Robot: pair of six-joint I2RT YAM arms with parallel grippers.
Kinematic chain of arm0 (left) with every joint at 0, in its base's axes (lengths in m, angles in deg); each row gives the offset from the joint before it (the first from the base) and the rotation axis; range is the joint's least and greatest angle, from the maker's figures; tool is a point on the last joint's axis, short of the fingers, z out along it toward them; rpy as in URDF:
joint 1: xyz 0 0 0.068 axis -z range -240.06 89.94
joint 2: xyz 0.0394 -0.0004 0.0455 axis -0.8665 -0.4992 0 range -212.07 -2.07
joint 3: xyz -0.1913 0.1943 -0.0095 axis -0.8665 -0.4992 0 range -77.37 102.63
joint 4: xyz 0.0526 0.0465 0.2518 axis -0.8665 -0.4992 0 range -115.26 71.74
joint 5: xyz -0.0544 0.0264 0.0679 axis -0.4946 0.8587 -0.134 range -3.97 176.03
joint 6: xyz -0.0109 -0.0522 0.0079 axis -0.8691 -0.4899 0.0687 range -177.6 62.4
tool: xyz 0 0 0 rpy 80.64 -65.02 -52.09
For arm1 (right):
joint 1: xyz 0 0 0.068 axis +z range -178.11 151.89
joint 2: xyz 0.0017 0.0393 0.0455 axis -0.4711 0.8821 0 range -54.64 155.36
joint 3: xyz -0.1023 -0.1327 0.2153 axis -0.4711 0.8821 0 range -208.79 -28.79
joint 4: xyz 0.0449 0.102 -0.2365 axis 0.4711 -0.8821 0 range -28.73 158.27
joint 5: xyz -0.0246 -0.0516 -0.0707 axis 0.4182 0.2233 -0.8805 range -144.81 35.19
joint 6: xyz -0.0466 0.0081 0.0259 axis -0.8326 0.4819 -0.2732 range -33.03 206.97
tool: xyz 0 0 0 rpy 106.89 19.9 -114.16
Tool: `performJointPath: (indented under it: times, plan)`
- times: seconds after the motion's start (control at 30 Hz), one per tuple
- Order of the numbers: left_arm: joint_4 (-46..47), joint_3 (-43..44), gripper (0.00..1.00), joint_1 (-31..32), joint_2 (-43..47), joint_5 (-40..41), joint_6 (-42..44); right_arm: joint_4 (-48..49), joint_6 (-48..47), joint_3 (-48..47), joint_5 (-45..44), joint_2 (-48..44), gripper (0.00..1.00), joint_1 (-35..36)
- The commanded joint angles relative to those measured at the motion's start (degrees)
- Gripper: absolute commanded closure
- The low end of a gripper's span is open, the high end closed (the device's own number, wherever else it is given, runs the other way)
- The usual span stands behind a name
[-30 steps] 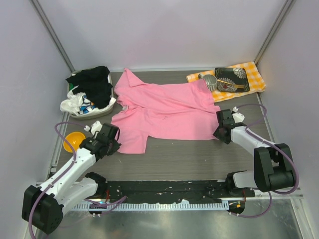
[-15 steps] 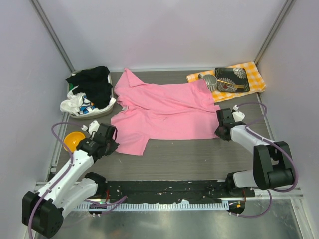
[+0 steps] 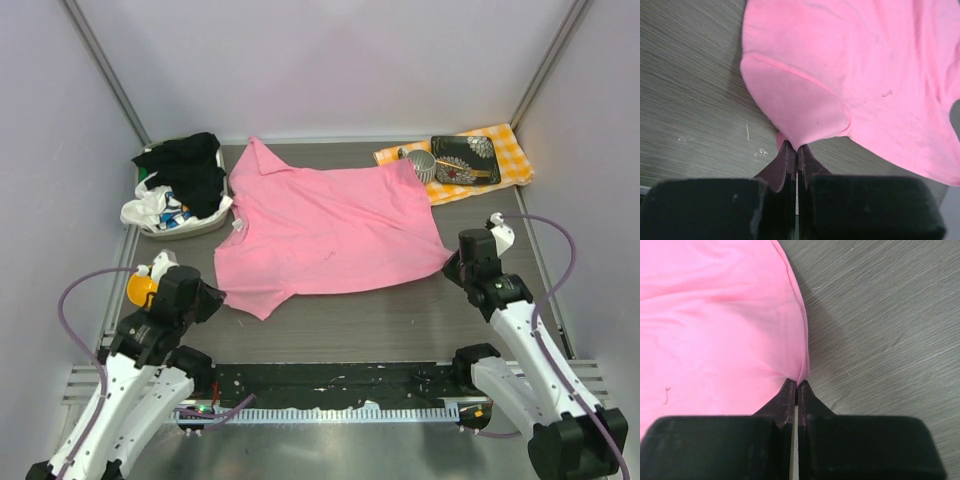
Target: Fold and stack the t-shirts
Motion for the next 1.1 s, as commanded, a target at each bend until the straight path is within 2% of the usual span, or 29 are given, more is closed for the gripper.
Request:
performJointPath:
  times: [0.0,0.23,0.53,0.67,1.07]
  plan:
    - [-6.3,3.4,1.00,-0.3,5.4,-2.0,-1.0,-7.8,-1.2,-4.1,2.5,-6.8,0.99,1.3]
    - [-10.3,5.7,1.00,-0.4,14.0,-4.2,-3.0,-13.1,1.2,-6.3,3.8,-12.0,0.99,3.3]
    - [-12.4,10.8,1.00,-0.5,15.0,-4.2,-2.7,-14.8,1.0,-8.5,3.8,-13.8,0.99,3.6]
    - [-7.1,11.1,1.00,-0.5,10.0,-2.9,-0.2,-11.3,-1.2,-9.5,3.2,-11.9,0.99,3.6]
    - [11.6,12.9,1.00,-0.5,-7.7,-0.6,6.6,0.9,-3.2,-12.1,0.9,1.6,0.99,3.6]
